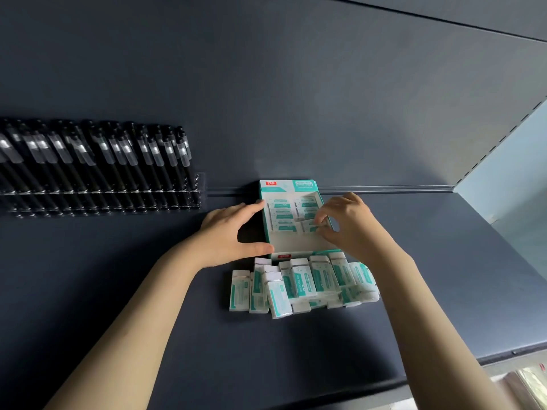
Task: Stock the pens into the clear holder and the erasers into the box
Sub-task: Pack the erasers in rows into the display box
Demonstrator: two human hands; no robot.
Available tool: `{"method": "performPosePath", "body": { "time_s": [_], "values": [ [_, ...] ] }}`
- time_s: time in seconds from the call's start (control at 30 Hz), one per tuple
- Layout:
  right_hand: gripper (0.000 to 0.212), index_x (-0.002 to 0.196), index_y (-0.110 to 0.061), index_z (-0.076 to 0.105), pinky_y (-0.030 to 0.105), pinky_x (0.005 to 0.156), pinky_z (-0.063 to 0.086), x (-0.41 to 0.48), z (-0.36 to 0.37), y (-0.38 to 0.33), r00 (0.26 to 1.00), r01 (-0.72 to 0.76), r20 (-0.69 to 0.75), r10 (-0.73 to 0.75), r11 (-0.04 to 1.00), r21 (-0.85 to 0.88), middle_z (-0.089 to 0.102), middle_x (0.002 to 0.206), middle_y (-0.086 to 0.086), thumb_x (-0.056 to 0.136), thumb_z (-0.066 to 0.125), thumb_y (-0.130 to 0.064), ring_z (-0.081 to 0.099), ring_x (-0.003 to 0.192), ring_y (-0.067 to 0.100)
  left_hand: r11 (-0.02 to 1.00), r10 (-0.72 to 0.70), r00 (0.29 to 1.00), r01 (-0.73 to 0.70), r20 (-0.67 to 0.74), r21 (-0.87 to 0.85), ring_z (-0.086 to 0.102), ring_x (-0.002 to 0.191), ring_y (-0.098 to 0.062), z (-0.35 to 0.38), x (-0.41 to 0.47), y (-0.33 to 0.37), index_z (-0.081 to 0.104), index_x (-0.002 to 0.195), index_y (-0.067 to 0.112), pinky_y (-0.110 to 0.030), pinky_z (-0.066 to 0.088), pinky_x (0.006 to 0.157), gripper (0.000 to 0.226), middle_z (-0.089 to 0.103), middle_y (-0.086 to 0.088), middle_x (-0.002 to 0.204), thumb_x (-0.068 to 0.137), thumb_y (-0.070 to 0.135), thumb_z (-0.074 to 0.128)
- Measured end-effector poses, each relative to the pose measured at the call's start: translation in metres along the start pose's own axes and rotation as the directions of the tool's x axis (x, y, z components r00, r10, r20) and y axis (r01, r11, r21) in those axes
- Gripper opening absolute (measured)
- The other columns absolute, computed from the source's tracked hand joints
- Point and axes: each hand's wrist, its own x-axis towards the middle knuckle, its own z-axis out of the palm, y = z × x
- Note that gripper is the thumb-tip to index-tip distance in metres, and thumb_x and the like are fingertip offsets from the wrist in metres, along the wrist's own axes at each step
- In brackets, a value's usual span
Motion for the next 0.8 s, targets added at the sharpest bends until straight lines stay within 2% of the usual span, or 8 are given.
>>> {"method": "performPosePath", "body": {
  "time_s": [0.13,0.23,0.4,0.57,0.63,0.7,0.73,0.8],
  "values": [
    [0.009,0.09,-0.019,0.073,0.036,0.085,0.04,-0.003,0.007,0.002,0.998,-0.063,-0.025,0.062,0.997,-0.044,0.067,0.101,-0.005,0.081,0.075,-0.02,0.048,0.099,0.024,1.0,0.005,1.0,-0.005,-0.004,-0.01,0.016,0.148,-0.015,0.002,0.003,-0.004,0.012,0.147,0.057,-0.043,0.014,0.12,0.106,0.023,0.011,0.16,0.053,0.092,0.046],
    [0.012,0.096,-0.02,0.073,0.037,0.092,0.04,0.002,0.007,0.0,0.996,-0.089,0.023,0.091,0.994,-0.056,0.065,0.109,-0.005,0.084,0.073,-0.023,0.046,0.107,0.022,1.0,0.012,1.0,-0.012,-0.013,-0.014,0.02,0.147,-0.015,0.004,0.006,-0.007,0.012,0.146,0.058,-0.045,0.016,0.12,0.107,0.024,0.011,0.159,0.051,0.095,0.046],
    [0.014,0.1,-0.021,0.073,0.035,0.092,0.039,0.003,0.005,-0.004,0.993,-0.114,0.017,0.116,0.99,-0.079,0.064,0.116,-0.005,0.088,0.069,-0.026,0.044,0.109,0.022,0.999,0.028,0.999,-0.029,-0.02,-0.026,0.023,0.147,-0.013,0.005,0.008,-0.01,0.014,0.146,0.056,-0.045,0.018,0.119,0.109,0.027,0.013,0.158,0.05,0.097,0.046],
    [0.025,0.109,-0.023,0.073,0.035,0.097,0.035,0.0,0.001,-0.01,0.99,-0.133,0.025,0.136,0.986,-0.099,0.06,0.126,-0.007,0.087,0.071,-0.035,0.042,0.118,0.022,0.998,0.039,0.999,-0.039,-0.018,-0.043,0.022,0.147,-0.012,0.003,0.005,-0.006,0.017,0.148,0.052,-0.044,0.017,0.12,0.107,0.026,0.013,0.158,0.054,0.09,0.05],
    [0.028,0.109,-0.024,0.073,0.037,0.096,0.038,-0.007,-0.006,-0.015,0.991,-0.133,-0.028,0.133,0.991,-0.008,0.062,0.122,-0.008,0.083,0.075,-0.034,0.045,0.114,0.02,0.999,0.038,0.999,-0.039,-0.021,-0.024,0.023,0.147,-0.012,0.003,0.005,-0.006,0.017,0.148,0.052,-0.043,0.016,0.12,0.106,0.027,0.013,0.158,0.054,0.09,0.049],
    [0.024,0.104,-0.026,0.074,0.03,0.089,0.039,-0.021,-0.015,-0.025,0.987,-0.128,-0.082,0.139,0.983,0.131,0.063,0.109,-0.013,0.08,0.078,-0.03,0.047,0.101,0.012,1.0,0.026,0.999,-0.026,-0.024,-0.009,0.022,0.147,-0.014,0.003,0.005,-0.006,0.016,0.148,0.053,-0.043,0.014,0.12,0.107,0.026,0.011,0.159,0.053,0.091,0.047],
    [0.021,0.101,-0.028,0.074,0.026,0.085,0.039,-0.029,-0.02,-0.03,0.986,-0.129,-0.081,0.147,0.972,0.195,0.062,0.102,-0.018,0.08,0.079,-0.03,0.048,0.094,0.006,1.0,0.023,0.999,-0.023,-0.025,-0.003,0.023,0.147,-0.015,0.004,0.006,-0.007,0.015,0.148,0.053,-0.043,0.014,0.12,0.108,0.026,0.011,0.159,0.052,0.093,0.046],
    [0.018,0.096,-0.033,0.072,0.02,0.081,0.041,-0.047,-0.026,-0.04,0.985,-0.149,-0.041,0.168,0.946,0.288,0.061,0.096,-0.024,0.079,0.078,-0.033,0.051,0.093,-0.002,1.0,0.03,0.999,-0.03,-0.03,0.004,0.025,0.146,-0.016,0.004,0.007,-0.009,0.014,0.148,0.053,-0.044,0.016,0.12,0.112,0.027,0.012,0.158,0.05,0.099,0.042]
  ]
}}
